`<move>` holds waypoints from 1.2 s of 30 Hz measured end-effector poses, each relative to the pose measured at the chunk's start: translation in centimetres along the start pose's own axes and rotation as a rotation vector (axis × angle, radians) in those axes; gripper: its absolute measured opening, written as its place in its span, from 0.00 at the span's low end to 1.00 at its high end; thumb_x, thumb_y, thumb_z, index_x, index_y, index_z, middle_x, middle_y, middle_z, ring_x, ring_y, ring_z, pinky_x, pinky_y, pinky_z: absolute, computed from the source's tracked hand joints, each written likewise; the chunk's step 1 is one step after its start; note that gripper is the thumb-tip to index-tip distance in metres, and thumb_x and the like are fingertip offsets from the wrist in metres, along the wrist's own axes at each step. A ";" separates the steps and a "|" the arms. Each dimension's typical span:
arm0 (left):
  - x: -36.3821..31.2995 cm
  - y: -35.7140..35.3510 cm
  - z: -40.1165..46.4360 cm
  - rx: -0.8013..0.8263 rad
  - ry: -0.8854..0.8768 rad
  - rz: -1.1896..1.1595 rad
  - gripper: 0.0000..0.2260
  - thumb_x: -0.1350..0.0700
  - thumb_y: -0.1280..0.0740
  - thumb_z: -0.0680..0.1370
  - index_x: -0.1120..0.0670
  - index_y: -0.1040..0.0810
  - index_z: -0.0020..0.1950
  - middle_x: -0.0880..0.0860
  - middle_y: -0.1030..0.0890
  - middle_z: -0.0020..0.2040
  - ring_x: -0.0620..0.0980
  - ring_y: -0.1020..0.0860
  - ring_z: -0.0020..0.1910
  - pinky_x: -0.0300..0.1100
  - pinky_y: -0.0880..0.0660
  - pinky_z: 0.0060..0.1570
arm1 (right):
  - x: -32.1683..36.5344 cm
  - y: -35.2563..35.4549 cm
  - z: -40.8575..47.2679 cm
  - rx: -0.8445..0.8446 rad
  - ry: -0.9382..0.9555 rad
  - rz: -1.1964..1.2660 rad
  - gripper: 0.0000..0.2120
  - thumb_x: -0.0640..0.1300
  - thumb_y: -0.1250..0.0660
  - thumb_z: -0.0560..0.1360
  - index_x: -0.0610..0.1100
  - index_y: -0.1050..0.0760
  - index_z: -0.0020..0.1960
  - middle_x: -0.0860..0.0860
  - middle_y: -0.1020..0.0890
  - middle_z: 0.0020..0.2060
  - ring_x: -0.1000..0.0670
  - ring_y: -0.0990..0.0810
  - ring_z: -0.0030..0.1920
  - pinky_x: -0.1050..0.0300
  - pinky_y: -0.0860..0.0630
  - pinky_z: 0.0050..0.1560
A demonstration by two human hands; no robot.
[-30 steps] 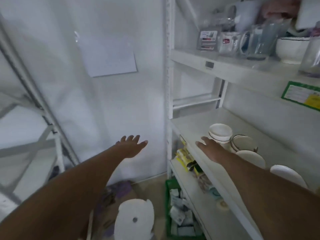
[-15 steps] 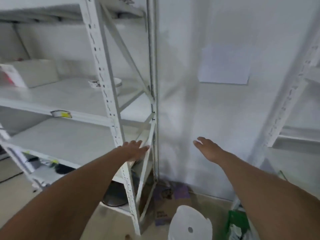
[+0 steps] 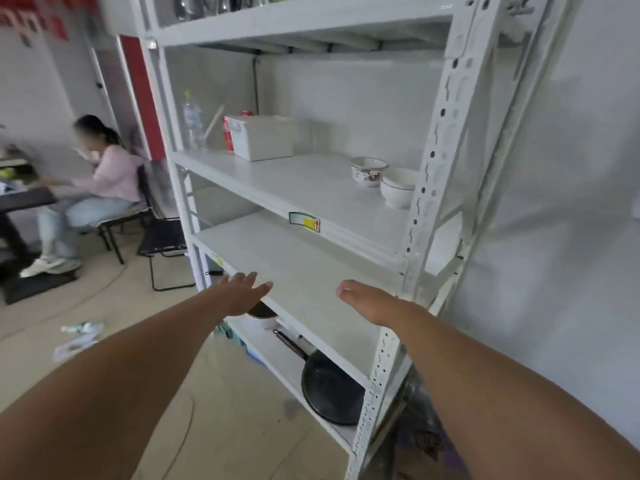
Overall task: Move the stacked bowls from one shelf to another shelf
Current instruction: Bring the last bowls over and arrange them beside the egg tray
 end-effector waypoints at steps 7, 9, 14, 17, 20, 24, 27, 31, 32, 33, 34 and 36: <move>12.6 -0.4 -0.3 0.021 0.119 0.091 0.25 0.58 0.51 0.84 0.46 0.54 0.79 0.60 0.52 0.80 0.64 0.46 0.77 0.60 0.43 0.72 | 10.1 -4.0 6.8 0.061 0.121 -0.075 0.28 0.62 0.48 0.82 0.54 0.41 0.79 0.50 0.37 0.78 0.45 0.37 0.76 0.48 0.40 0.73; 15.6 -0.5 -0.5 0.022 0.171 0.075 0.24 0.54 0.52 0.83 0.44 0.55 0.79 0.60 0.52 0.79 0.65 0.46 0.76 0.63 0.43 0.71 | 12.4 -4.7 8.4 0.056 0.159 -0.089 0.27 0.62 0.47 0.82 0.54 0.40 0.78 0.49 0.37 0.78 0.45 0.37 0.76 0.47 0.40 0.74; 19.7 0.0 -0.8 0.003 0.251 0.010 0.25 0.57 0.53 0.83 0.43 0.54 0.79 0.59 0.52 0.79 0.66 0.46 0.76 0.63 0.41 0.70 | 16.9 -5.4 11.3 0.080 0.239 -0.111 0.27 0.61 0.47 0.82 0.53 0.40 0.78 0.49 0.37 0.78 0.45 0.37 0.76 0.48 0.40 0.73; 21.4 0.4 0.5 0.017 0.240 0.026 0.25 0.55 0.53 0.82 0.43 0.55 0.78 0.60 0.51 0.79 0.67 0.46 0.75 0.65 0.40 0.69 | 18.9 -5.6 13.7 0.089 0.274 -0.136 0.27 0.60 0.46 0.83 0.52 0.39 0.79 0.49 0.37 0.78 0.45 0.37 0.76 0.49 0.39 0.74; 21.9 1.0 2.5 0.029 0.221 0.102 0.25 0.55 0.53 0.83 0.45 0.55 0.79 0.60 0.51 0.79 0.66 0.46 0.76 0.64 0.42 0.70 | 20.5 -5.8 16.7 0.102 0.307 -0.167 0.27 0.61 0.46 0.82 0.52 0.39 0.78 0.49 0.37 0.78 0.45 0.36 0.76 0.48 0.39 0.73; 22.5 2.4 6.6 0.045 0.195 0.164 0.25 0.56 0.53 0.83 0.48 0.54 0.80 0.61 0.52 0.79 0.67 0.49 0.77 0.64 0.43 0.72 | 22.5 -5.2 21.2 0.117 0.345 -0.177 0.28 0.62 0.47 0.82 0.54 0.40 0.79 0.50 0.38 0.78 0.45 0.37 0.76 0.47 0.39 0.74; 22.5 4.4 9.9 0.035 0.178 0.243 0.26 0.62 0.51 0.83 0.51 0.54 0.80 0.61 0.53 0.79 0.65 0.49 0.77 0.61 0.44 0.73 | 24.0 -3.7 24.4 0.124 0.373 -0.170 0.28 0.62 0.47 0.81 0.54 0.41 0.79 0.51 0.39 0.79 0.45 0.37 0.76 0.46 0.40 0.75; 22.8 7.3 14.4 0.021 0.160 0.294 0.25 0.59 0.50 0.84 0.51 0.54 0.80 0.62 0.54 0.80 0.64 0.51 0.78 0.60 0.46 0.73 | 26.2 -0.9 28.0 0.115 0.403 -0.122 0.27 0.61 0.46 0.82 0.54 0.40 0.78 0.51 0.39 0.79 0.46 0.37 0.76 0.47 0.39 0.74; 22.9 8.0 15.5 0.016 0.159 0.302 0.25 0.60 0.49 0.84 0.51 0.54 0.80 0.62 0.54 0.80 0.64 0.50 0.78 0.60 0.45 0.74 | 26.8 -0.1 28.7 0.113 0.417 -0.098 0.27 0.61 0.46 0.82 0.54 0.40 0.78 0.51 0.39 0.79 0.46 0.37 0.76 0.48 0.39 0.73; 22.8 8.7 16.6 0.003 0.157 0.310 0.26 0.60 0.48 0.84 0.51 0.53 0.80 0.62 0.53 0.80 0.64 0.50 0.78 0.60 0.45 0.74 | 27.5 0.6 29.5 0.110 0.430 -0.057 0.26 0.60 0.46 0.82 0.54 0.40 0.78 0.51 0.38 0.78 0.46 0.37 0.76 0.48 0.39 0.73; 22.6 9.5 17.5 -0.014 0.146 0.318 0.26 0.60 0.47 0.84 0.51 0.53 0.80 0.62 0.53 0.79 0.64 0.49 0.77 0.60 0.44 0.74 | 28.2 1.3 30.1 0.110 0.437 -0.006 0.26 0.60 0.46 0.82 0.54 0.39 0.78 0.51 0.38 0.78 0.46 0.38 0.76 0.48 0.39 0.73; 22.1 11.2 19.7 -0.034 0.119 0.344 0.26 0.58 0.47 0.84 0.52 0.53 0.80 0.62 0.52 0.79 0.63 0.49 0.77 0.59 0.44 0.74 | 29.4 2.5 31.6 0.088 0.455 0.037 0.27 0.60 0.46 0.81 0.54 0.39 0.78 0.52 0.38 0.78 0.46 0.38 0.76 0.46 0.39 0.74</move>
Point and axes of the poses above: each hand's wrist, its own z-axis towards the middle knuckle, its own y-axis out of the back of the hand, x = y × z, the point moved 1 cm from there along z, towards the middle knuckle
